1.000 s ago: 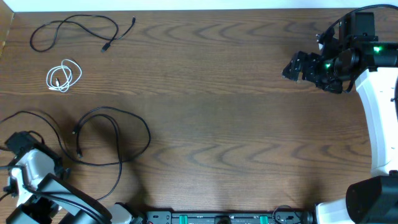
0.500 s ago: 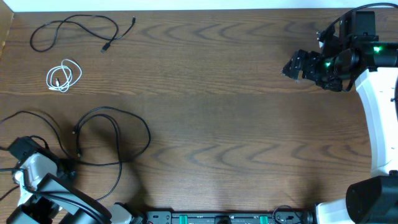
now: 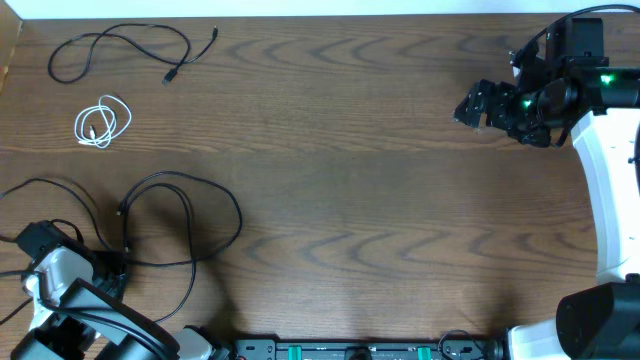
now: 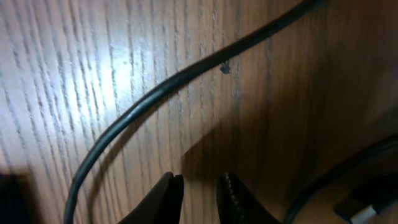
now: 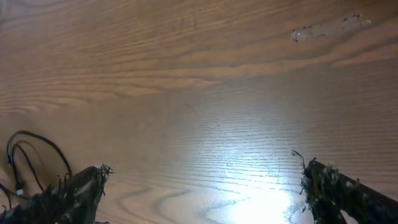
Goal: Untangle cables
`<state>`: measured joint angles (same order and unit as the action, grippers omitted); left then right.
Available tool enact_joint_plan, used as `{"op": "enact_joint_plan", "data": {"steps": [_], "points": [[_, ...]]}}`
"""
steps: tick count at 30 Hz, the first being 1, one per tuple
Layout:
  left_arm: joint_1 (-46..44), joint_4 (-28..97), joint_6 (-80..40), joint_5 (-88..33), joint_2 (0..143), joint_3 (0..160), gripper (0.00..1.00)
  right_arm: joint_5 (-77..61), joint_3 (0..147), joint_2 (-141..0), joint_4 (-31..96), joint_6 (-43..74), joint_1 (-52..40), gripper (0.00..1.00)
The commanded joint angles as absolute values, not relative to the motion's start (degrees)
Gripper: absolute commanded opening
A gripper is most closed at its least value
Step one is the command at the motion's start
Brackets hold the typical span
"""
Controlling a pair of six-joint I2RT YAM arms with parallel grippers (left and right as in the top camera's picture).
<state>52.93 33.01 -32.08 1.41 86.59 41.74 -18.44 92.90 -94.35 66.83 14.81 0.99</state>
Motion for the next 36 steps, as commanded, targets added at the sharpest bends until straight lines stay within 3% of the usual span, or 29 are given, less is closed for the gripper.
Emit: {"op": "enact_joint_plan", "data": {"steps": [1, 2, 6, 19, 30, 36], "points": [[53.08, 32.40, -31.33, 0.40, 86.85, 41.69, 0.44, -18.35, 93.51, -93.97, 66.89, 14.06, 0.64, 0.99], [53.06, 32.18, -29.98, 0.38, 86.78, 41.89, 0.50, -18.35, 93.51, -93.97, 66.89, 14.09, 0.64, 0.99], [53.06, 33.58, -22.46, 0.84, 86.41, 44.38, 0.57, -18.37, 93.51, -93.97, 66.89, 14.06, 0.64, 0.99], [53.08, 38.76, -26.65, 18.15, 83.59, 45.34, 0.62, -18.35, 93.51, -93.97, 65.54, 14.09, 0.64, 0.99], [53.08, 34.46, -24.86, 16.84, 88.49, 44.14, 0.61, -18.37, 93.38, -93.97, 65.65, 14.06, 0.64, 0.99], [53.12, 33.50, -24.88, 10.59, 91.61, 44.10, 0.46, -18.37, 93.21, -93.97, 65.71, 14.09, 0.64, 0.99]]}}
